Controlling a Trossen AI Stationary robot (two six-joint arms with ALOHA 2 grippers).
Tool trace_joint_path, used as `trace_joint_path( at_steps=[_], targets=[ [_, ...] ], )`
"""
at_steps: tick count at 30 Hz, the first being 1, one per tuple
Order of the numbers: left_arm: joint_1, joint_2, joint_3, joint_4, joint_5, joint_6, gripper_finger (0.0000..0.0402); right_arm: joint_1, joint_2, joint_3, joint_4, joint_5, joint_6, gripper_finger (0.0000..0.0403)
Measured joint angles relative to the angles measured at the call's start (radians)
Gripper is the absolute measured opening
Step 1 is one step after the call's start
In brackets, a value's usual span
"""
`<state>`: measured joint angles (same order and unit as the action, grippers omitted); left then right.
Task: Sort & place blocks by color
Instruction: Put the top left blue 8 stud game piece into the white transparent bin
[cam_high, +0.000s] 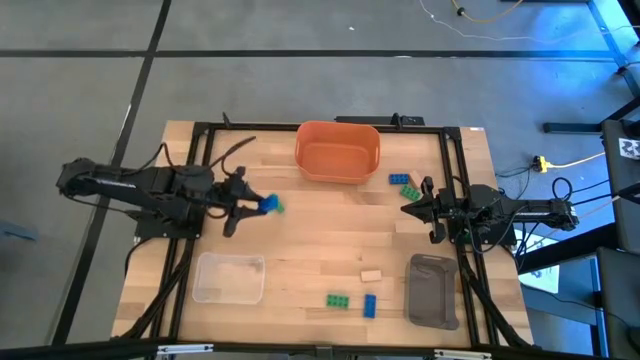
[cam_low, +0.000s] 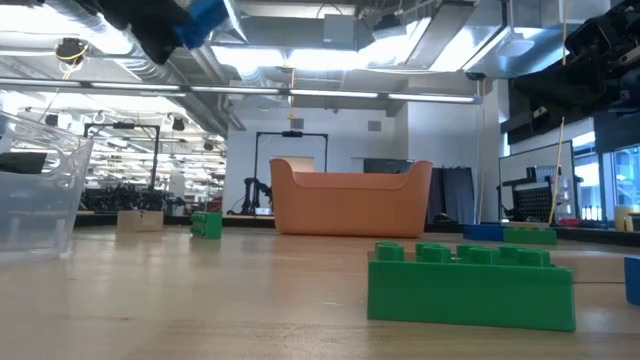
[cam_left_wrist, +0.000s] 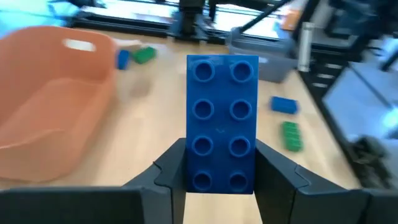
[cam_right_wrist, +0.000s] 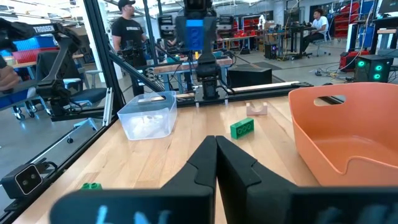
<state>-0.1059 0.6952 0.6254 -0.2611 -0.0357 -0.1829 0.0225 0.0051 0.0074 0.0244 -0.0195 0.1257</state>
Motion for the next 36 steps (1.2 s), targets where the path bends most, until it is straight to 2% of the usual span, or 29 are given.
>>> trace_joint_path(
  at_steps=[5, 11, 19, 28, 36],
  targets=[
    [-0.16, 0.038, 0.0, -0.039, -0.017, -0.109, 0.0126, 0.0, 0.0, 0.0, 0.0, 0.0, 0.0, 0.001],
    [-0.394, 0.156, 0.005, -0.055, -0.118, -0.307, 0.0126, 0.0, 0.0, 0.0, 0.0, 0.0, 0.0, 0.001],
    [-0.634, 0.344, 0.114, -0.19, -0.24, -0.56, 0.0126, 0.0, 0.0, 0.0, 0.0, 0.0, 0.0, 0.001],
    [-0.766, 0.512, 0.284, -0.408, -0.235, -0.806, 0.0126, 0.0, 0.0, 0.0, 0.0, 0.0, 0.0, 0.001],
    [-0.786, 0.608, 0.311, -0.471, -0.176, -0.865, 0.0126, 0.0, 0.0, 0.0, 0.0, 0.0, 0.0, 0.001]
  ],
)
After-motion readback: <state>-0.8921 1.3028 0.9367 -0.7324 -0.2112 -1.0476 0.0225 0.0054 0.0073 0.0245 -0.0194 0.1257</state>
